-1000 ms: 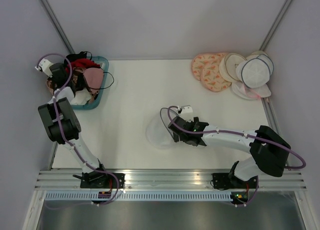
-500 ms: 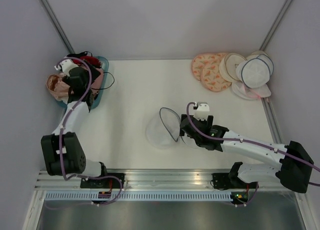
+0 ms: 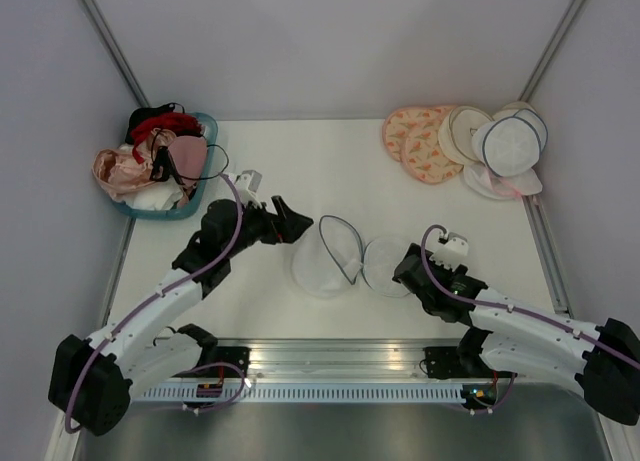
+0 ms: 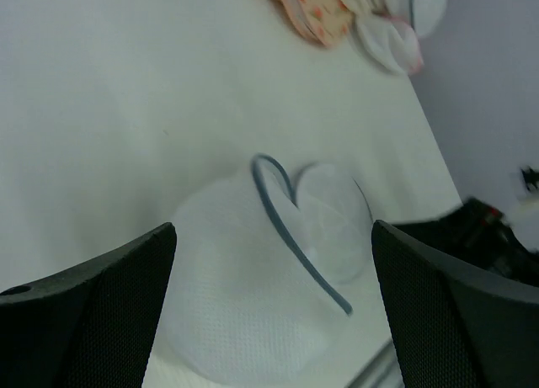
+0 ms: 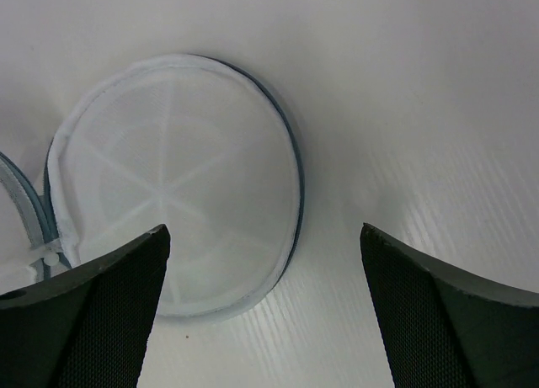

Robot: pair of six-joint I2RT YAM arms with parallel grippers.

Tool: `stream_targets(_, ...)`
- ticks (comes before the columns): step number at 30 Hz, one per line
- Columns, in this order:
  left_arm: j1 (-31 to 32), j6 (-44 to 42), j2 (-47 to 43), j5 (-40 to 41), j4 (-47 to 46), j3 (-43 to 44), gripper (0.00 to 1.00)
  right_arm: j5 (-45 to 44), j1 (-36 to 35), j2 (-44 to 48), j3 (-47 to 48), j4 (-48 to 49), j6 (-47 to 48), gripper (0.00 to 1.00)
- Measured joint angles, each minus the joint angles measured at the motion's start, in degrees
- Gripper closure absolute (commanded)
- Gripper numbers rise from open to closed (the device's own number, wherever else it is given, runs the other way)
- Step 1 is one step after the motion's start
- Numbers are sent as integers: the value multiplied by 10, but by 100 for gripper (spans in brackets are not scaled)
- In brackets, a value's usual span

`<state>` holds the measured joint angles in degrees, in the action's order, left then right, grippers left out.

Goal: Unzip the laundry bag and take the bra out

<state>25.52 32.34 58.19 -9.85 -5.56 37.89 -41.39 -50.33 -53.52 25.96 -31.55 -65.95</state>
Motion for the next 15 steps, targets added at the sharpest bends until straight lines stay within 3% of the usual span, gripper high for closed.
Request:
stream_targets(3,38,19,-47,-56,5,-51,0,13,0,0,-23,15,-18,2)
stream_targets(8,51,50,-168,-98,18,-109,0,38,0,0,-63,62,-40,3)
stream_targets(14,51,72,-272,-108,33,-128,0,39,1,7,-106,161,-63,21)
stream_targets(15,51,74,-276,-110,36,-129,0,41,1,8,-114,182,-68,33)
